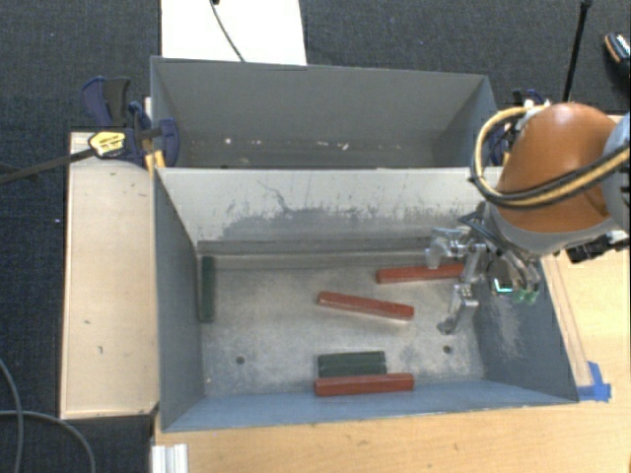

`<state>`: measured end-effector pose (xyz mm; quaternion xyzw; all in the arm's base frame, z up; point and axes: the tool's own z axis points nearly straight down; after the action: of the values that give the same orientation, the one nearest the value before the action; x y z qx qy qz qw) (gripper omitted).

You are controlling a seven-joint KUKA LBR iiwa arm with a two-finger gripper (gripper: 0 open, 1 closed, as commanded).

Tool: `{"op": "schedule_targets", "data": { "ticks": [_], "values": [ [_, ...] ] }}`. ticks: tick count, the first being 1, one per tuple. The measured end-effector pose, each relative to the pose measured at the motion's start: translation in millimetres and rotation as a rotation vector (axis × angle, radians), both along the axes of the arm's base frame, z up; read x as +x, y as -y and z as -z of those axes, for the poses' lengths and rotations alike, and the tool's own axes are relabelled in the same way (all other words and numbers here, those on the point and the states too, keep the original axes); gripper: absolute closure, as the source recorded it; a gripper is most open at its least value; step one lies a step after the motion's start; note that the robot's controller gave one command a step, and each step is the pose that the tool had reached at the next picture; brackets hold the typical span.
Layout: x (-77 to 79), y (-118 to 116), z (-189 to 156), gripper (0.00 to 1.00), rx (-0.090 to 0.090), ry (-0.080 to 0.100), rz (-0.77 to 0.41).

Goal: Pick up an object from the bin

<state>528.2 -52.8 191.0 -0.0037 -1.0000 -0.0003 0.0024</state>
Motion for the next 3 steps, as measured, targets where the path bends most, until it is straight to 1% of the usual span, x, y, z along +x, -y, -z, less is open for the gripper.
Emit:
{"op": "schedule_targets", "data": {
  "ticks": [1, 2, 3],
  "values": [
    [53.1, -40.0, 124.8, 0.0, 0.001, 0.003, -0.125],
    [53.6, -38.7, 120.2, 1.0, 0.0, 0.007, -0.125],
    [53.6, -38.5, 120.2, 1.0, 0.0, 0.007, -0.127]
  ]
}}
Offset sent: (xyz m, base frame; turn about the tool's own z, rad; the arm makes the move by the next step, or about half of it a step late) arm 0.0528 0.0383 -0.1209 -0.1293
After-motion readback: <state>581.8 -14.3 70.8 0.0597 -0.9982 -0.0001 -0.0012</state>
